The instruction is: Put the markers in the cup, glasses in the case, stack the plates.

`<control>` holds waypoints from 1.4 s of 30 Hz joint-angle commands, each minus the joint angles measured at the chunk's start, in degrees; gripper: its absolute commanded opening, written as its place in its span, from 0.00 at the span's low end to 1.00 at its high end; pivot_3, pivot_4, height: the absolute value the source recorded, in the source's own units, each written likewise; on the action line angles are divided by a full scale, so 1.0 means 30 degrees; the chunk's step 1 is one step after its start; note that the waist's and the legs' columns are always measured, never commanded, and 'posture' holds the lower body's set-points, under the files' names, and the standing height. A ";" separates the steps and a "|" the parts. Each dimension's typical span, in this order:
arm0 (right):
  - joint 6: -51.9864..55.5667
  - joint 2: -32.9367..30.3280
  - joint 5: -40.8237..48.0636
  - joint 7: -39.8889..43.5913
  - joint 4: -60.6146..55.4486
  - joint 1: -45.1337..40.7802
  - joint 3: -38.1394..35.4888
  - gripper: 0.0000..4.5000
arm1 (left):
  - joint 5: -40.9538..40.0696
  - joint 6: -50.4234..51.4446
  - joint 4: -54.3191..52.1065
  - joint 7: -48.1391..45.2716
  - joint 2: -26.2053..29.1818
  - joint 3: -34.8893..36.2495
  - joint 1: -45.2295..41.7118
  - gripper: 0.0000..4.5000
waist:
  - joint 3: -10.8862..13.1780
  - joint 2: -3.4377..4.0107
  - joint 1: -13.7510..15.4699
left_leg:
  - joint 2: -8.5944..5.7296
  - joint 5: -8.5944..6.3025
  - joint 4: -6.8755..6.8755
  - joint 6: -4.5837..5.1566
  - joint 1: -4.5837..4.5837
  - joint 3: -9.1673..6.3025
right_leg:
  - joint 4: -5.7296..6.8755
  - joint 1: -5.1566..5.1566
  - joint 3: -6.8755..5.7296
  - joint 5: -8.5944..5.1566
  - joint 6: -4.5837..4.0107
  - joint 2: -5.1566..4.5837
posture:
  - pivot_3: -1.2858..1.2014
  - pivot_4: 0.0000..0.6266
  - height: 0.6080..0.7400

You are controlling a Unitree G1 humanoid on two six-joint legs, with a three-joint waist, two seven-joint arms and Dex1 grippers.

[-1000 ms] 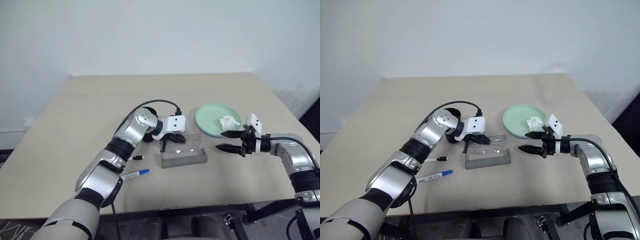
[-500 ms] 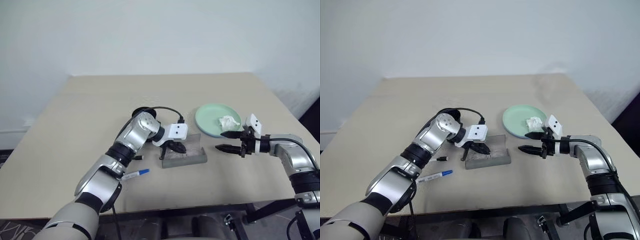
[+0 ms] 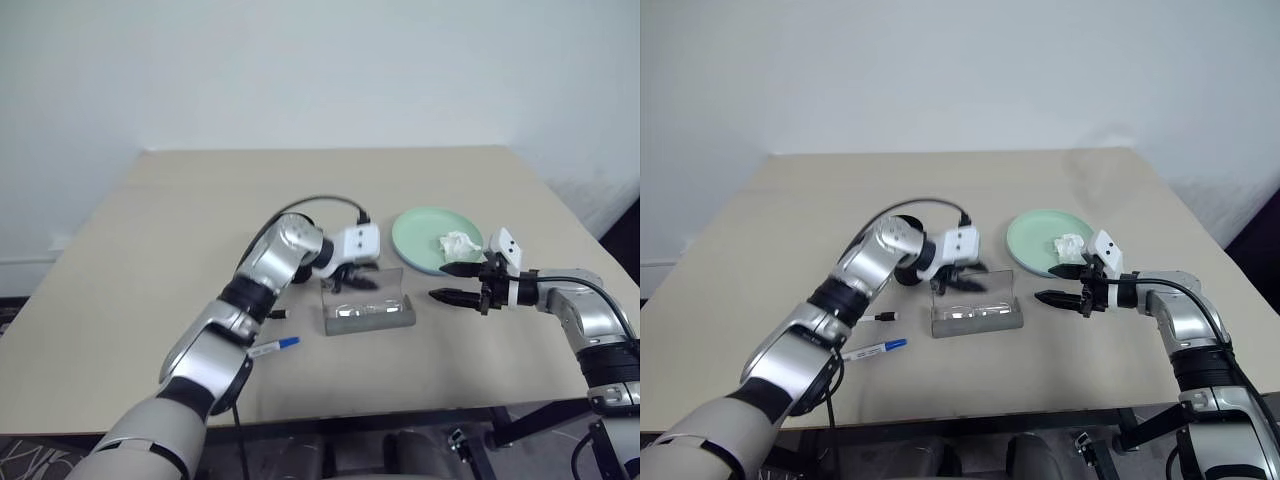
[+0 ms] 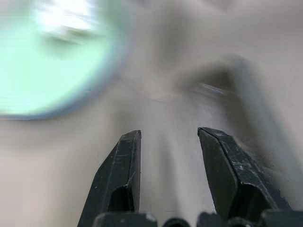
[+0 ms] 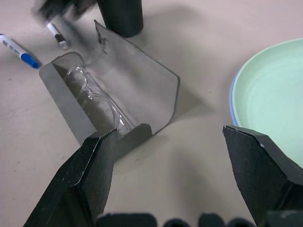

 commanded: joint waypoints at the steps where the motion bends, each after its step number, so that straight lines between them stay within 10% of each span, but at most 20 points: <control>1: -0.0165 -0.0023 0.0241 0.0068 -0.0548 -0.0337 -0.0435 0.85 | 0.0891 -0.1837 0.1773 0.2095 0.0018 0.0263 -0.1590 0.35 | -0.0003 0.0006 -0.0021 | -0.0006 -0.0004 0.0000 0.0005 0.0018 0.0002 | -0.0004 0.0020 0.0002 0.0005 0.0009 -0.0002 | 0.52 0.00 1.00; 6: -0.0154 0.0043 0.0236 -0.0008 -0.0585 -0.0331 -0.0477 0.85 | 0.1876 -0.3113 0.3804 0.3458 -0.0432 -0.0155 -0.2194 0.01 | -0.0005 0.0008 -0.0060 | -0.0006 -0.0021 -0.0002 0.0022 0.0025 0.0016 | -0.0003 0.0021 0.0007 0.0028 0.0043 -0.0001 | 0.52 0.00 1.00; 15: 0.0626 -0.0052 0.1100 0.0273 -0.1935 -0.0323 -0.0884 0.85 | 0.3993 -0.5131 0.5958 0.3551 -0.0615 -0.1754 -0.2024 0.01 | -0.0003 0.0005 -0.0051 | -0.0018 -0.0035 0.0000 0.0029 0.0005 0.0016 | -0.0013 0.0012 0.0007 0.0047 0.0067 -0.0016 | 0.52 0.00 1.00; 42: 0.0298 0.0274 0.0910 0.0185 -0.1408 -0.0671 -0.0820 0.85 | -0.0579 -0.0390 -0.4846 -0.6230 0.2402 -0.0958 0.2393 0.01 | -0.0006 0.0011 -0.0141 | -0.0009 -0.0048 0.0019 0.0030 -0.0001 0.0034 | 0.0005 -0.0010 0.0020 0.0025 0.0020 -0.0014 | 0.52 0.00 1.00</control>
